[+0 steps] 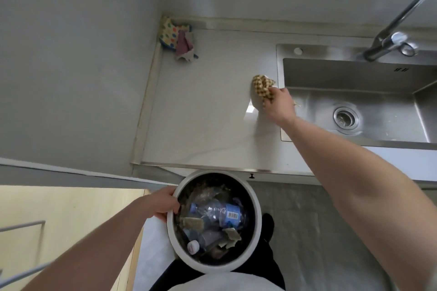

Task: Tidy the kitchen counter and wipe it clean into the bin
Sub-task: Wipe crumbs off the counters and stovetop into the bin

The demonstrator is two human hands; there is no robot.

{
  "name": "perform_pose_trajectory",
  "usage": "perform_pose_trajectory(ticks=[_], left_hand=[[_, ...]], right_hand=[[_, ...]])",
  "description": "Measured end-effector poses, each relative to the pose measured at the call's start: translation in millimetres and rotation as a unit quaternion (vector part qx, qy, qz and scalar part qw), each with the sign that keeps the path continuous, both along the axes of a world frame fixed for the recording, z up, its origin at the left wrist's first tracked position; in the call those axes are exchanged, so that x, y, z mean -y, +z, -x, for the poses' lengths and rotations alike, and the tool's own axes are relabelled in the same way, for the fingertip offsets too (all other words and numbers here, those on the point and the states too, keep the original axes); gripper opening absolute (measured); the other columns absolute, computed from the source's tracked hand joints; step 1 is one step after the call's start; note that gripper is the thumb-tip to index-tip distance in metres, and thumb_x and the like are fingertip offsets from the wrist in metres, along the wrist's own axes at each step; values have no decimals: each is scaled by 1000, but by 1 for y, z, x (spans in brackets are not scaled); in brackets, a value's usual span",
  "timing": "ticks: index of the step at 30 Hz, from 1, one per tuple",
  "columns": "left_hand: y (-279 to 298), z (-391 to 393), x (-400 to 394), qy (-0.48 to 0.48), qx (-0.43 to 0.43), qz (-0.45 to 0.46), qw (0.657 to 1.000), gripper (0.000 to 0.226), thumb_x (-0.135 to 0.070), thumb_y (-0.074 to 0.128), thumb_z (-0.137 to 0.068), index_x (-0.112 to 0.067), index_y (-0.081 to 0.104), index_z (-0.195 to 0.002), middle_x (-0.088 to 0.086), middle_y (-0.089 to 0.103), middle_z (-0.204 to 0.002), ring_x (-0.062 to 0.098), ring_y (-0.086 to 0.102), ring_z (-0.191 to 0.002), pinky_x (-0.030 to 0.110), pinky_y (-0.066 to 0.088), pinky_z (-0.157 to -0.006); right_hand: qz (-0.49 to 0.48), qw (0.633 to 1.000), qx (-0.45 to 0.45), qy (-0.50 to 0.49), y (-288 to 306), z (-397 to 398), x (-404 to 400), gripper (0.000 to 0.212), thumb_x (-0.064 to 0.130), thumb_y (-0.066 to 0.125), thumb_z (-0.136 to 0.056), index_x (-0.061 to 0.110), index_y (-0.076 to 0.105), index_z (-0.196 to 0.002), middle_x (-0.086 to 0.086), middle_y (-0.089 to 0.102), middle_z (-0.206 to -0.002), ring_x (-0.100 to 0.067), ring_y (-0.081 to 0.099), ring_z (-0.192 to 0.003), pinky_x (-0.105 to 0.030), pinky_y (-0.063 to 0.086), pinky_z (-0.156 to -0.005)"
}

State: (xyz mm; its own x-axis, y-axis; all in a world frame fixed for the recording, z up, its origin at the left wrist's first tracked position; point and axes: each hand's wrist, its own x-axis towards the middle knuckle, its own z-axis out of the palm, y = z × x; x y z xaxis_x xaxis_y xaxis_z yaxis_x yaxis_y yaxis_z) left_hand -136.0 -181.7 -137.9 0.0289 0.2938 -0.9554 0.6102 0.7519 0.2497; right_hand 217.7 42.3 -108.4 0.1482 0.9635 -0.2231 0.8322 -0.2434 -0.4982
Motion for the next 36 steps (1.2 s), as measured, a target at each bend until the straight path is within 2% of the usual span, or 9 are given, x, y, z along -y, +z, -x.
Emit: perform_pose_trajectory(ticks=[3,7,10,13,19,25,28,30,36], left_hand=[[-1,0,2,13,1,-5,1000,52,4,63,-79,-23,62,-123,11,72,-108,30,75,-93,41,65,-71],[-1,-3,7,18,4,-5,1000,51,4,64,-80,-20,61,-125,13,72,-108,31,74,-93,39,65,-70],[2,-6,9,20,13,-10,1000,50,3,65,-81,-17,60,-126,14,71,-109,31,74,-93,38,64,-68],[5,-10,13,22,13,-11,1000,48,3,64,-81,-16,61,-126,15,71,-109,31,75,-92,38,65,-68],[7,-23,20,23,5,-16,1000,41,4,60,-81,-13,63,-118,18,72,-107,34,75,-91,48,65,-76],[9,-42,25,30,7,-17,999,44,4,59,-82,-15,62,-122,18,74,-105,33,76,-90,45,65,-74],[9,-49,28,40,4,-17,999,44,5,59,-81,-14,63,-120,19,75,-103,33,76,-89,47,65,-76],[8,-54,30,49,4,-17,999,43,6,58,-81,-14,64,-119,20,75,-103,34,76,-89,48,65,-76],[8,-65,36,69,7,-20,997,41,7,58,-82,-12,63,-118,21,74,-104,35,76,-90,46,65,-74]], right_hand=[[69,994,65,57,-24,13,-12,45,14,59,-87,18,58,-131,-19,45,-135,-45,45,-123,-46,41,-107],[44,984,129,119,-38,25,21,51,9,51,-93,23,46,-142,-18,39,-141,-46,41,-122,-54,40,-101],[25,984,80,158,-26,34,77,58,3,46,-90,20,44,-145,-17,42,-139,-43,45,-116,-51,38,-100],[31,980,28,193,-19,48,143,54,6,49,-84,18,50,-137,-13,50,-127,-38,52,-103,-47,42,-93],[187,936,-118,273,-1,78,261,37,13,55,-91,19,60,-127,10,45,-106,-14,50,-97,-28,38,-86],[36,988,-137,59,33,27,236,35,18,56,-96,17,60,-130,4,55,-119,-10,52,-100,-26,43,-92],[-33,996,-88,-1,40,-22,200,35,21,58,-96,16,59,-130,2,55,-119,-12,53,-97,-30,46,-88],[-35,999,-33,5,34,-52,180,37,21,57,-95,16,58,-132,-1,55,-121,-17,55,-97,-31,44,-85],[67,993,89,-23,-12,-91,174,50,13,58,-86,18,56,-136,-13,54,-126,-37,57,-112,-45,48,-95]])
